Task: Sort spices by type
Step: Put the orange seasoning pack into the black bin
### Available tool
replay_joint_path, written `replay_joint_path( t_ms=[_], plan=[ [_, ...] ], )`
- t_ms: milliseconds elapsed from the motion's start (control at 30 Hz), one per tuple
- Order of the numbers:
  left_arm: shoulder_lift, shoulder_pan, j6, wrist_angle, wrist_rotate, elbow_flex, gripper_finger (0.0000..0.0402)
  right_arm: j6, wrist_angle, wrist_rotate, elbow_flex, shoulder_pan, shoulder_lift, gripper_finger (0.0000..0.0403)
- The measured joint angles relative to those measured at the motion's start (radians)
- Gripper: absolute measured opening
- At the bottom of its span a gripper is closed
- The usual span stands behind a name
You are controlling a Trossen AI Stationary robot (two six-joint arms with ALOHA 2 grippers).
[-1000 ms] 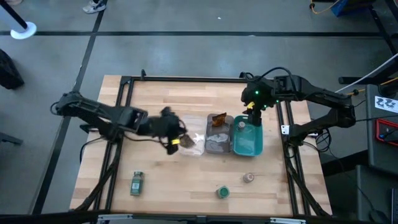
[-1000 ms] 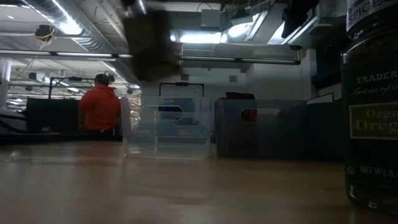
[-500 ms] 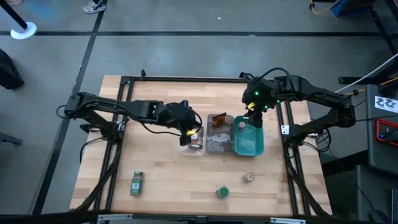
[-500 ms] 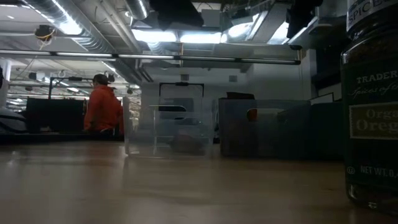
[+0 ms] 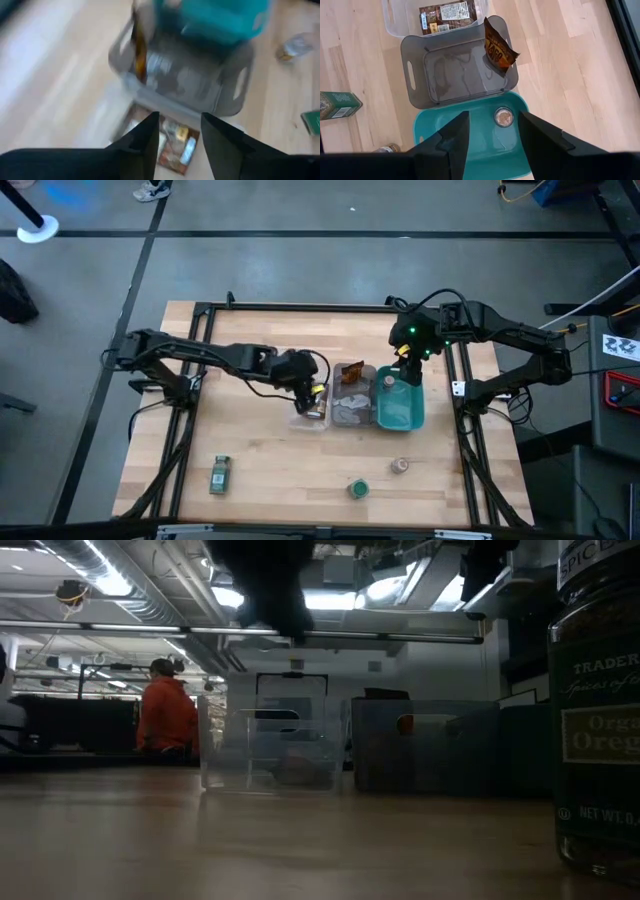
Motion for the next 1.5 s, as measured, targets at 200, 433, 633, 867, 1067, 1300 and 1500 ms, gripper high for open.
replay_joint_path(
  t_ms=[200,433,633,867,1067,1300,1500],
  plan=[
    [0.090,0.000,-0.270,-0.066,0.054,0.000,0.0143,0.000,0.002,0.000,0.000,0.000,0.001,0.0170],
    [0.183,-0.015,0.065,-0.053,0.127,0.000,0.0143,-0.008,0.012,0.001,0.000,0.000,0.001,0.0170],
    [0.234,-0.037,0.339,-0.049,0.124,0.000,0.0143,-0.009,0.012,0.001,0.000,0.000,0.001,0.0170],
    [0.274,-0.056,0.473,-0.026,0.123,0.000,0.0143,-0.010,0.013,0.001,0.000,0.000,0.001,0.0170],
    [0.289,-0.057,0.480,-0.019,0.116,0.000,0.0143,-0.010,0.014,0.001,0.000,0.000,0.001,0.0170],
    [0.330,-0.057,0.517,0.011,0.108,0.000,0.0143,-0.010,0.015,0.001,0.000,0.000,0.001,0.0170],
    [0.338,-0.057,0.519,0.023,0.034,0.000,0.0143,-0.011,0.015,0.001,0.000,0.000,0.001,0.0170]
  ],
)
